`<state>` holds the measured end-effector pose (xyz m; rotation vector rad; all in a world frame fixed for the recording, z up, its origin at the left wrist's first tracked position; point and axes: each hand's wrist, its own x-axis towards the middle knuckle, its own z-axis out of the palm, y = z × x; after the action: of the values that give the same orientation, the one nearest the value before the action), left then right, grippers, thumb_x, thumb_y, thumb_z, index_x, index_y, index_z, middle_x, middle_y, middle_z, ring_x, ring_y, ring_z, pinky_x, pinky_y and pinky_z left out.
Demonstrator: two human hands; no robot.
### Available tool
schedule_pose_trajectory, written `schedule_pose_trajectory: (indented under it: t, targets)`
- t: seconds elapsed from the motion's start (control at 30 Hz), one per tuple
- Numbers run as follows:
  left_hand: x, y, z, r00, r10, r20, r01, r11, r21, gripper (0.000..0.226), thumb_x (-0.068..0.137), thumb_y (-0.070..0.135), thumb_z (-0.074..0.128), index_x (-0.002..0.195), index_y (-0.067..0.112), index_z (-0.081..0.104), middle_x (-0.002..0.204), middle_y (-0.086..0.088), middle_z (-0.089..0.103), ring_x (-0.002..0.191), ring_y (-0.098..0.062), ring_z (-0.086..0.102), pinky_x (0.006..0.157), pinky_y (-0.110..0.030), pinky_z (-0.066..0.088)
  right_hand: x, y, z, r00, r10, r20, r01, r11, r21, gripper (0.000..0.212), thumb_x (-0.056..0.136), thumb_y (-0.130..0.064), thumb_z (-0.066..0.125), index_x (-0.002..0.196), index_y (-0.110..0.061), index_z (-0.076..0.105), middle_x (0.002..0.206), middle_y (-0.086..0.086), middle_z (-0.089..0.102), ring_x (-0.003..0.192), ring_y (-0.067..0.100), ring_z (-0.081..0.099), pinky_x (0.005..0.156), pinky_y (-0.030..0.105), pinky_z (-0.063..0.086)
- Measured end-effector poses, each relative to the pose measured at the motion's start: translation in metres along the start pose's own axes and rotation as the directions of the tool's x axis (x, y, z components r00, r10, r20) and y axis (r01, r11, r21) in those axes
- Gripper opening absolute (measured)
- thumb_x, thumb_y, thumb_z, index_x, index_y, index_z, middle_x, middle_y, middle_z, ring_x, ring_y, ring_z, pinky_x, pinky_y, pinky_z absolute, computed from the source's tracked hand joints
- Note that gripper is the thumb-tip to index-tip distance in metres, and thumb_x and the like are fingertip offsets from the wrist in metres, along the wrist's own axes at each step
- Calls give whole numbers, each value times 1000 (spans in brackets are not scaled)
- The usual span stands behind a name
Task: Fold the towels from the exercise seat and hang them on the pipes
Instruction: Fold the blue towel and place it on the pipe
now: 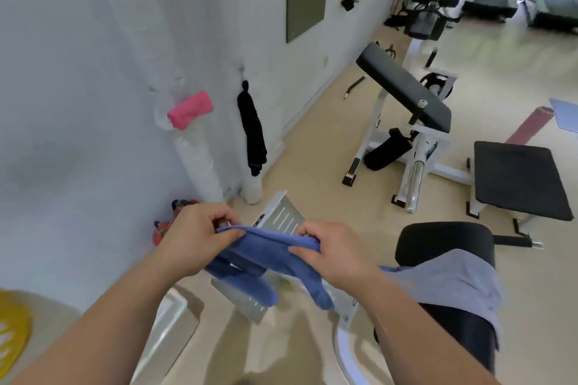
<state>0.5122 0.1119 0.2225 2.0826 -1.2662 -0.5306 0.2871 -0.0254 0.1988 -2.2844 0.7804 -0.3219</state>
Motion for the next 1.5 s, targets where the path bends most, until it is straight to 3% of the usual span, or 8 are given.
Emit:
schedule_pose_trajectory:
  t: [0.13, 0.37, 0.7, 0.87, 1.0, 1.1, 1.2, 1.5]
  targets:
    - [-6, -65, -41, 996, -87, 35, 87, 996, 4, 15, 76, 22, 85, 69, 23, 71, 65, 4, 66, 63, -12, 61, 65, -35, 52, 29, -47, 29, 995, 87, 44, -95, 970, 225, 20, 89, -23, 74, 71, -25, 65, 57, -17, 56, 54, 2, 50, 51, 20, 41]
    - [-22, -148, -66, 977, -142, 159, 178, 954, -242, 32, 87, 8, 77, 61, 22, 66, 60, 8, 59, 59, -4, 50, 61, -23, 42, 65, -94, 45, 970, 231, -74, -169, 862, 478, 17, 90, -19, 74, 73, -17, 70, 68, -10, 67, 66, 2, 58, 63, 17, 47]
    - [-43, -206, -68, 907, -421, 21, 378, 791, -481, 21, 96, 12, 67, 75, 13, 71, 70, 0, 66, 67, -15, 55, 62, -29, 45, 68, -60, 56, 910, 354, -214, -383, 917, -112, 20, 94, -30, 66, 74, -26, 67, 71, -10, 64, 69, 7, 57, 56, 23, 38]
    - [-35, -169, -71, 926, -359, -120, 264, 839, -476, 21, 92, 12, 70, 71, 15, 70, 67, 3, 67, 60, -4, 54, 63, -27, 45, 69, -70, 70, 901, 375, -220, -383, 924, 6, 9, 90, -35, 71, 87, -28, 68, 72, -10, 62, 73, 14, 59, 64, 26, 45]
    - [-25, -115, -64, 983, -184, 5, 169, 891, -420, 16, 91, 19, 71, 76, 21, 69, 72, -6, 66, 66, -6, 55, 68, -28, 49, 76, -115, 93, 983, 170, 65, -176, 979, 101, 37, 91, -39, 69, 127, -45, 60, 82, -26, 58, 86, -6, 58, 80, 15, 44]
    - [-22, -92, -65, 998, -63, 31, 70, 920, -386, 16, 90, 21, 74, 74, 25, 70, 73, -15, 64, 63, -8, 52, 62, -29, 48, 80, -135, 103, 983, 32, 181, -57, 989, 133, 15, 96, -33, 63, 108, -38, 71, 89, -20, 70, 87, -3, 63, 81, 17, 50]
    - [-22, -94, -73, 999, -41, 17, 45, 915, -401, 19, 89, 18, 74, 73, 26, 69, 68, -9, 63, 61, -6, 52, 60, -23, 47, 82, -135, 99, 994, 35, 105, -49, 990, 135, 18, 98, -27, 62, 80, -28, 65, 71, -10, 64, 69, 4, 56, 68, 25, 47]
    - [-24, -132, -78, 961, -118, 248, 228, 847, -480, 24, 83, 39, 70, 69, 21, 64, 65, 3, 55, 62, -13, 48, 63, -32, 40, 81, -112, 69, 926, 306, -221, -251, 936, 245, 22, 100, -29, 59, 80, -23, 64, 70, 0, 61, 60, 4, 47, 60, 21, 41]
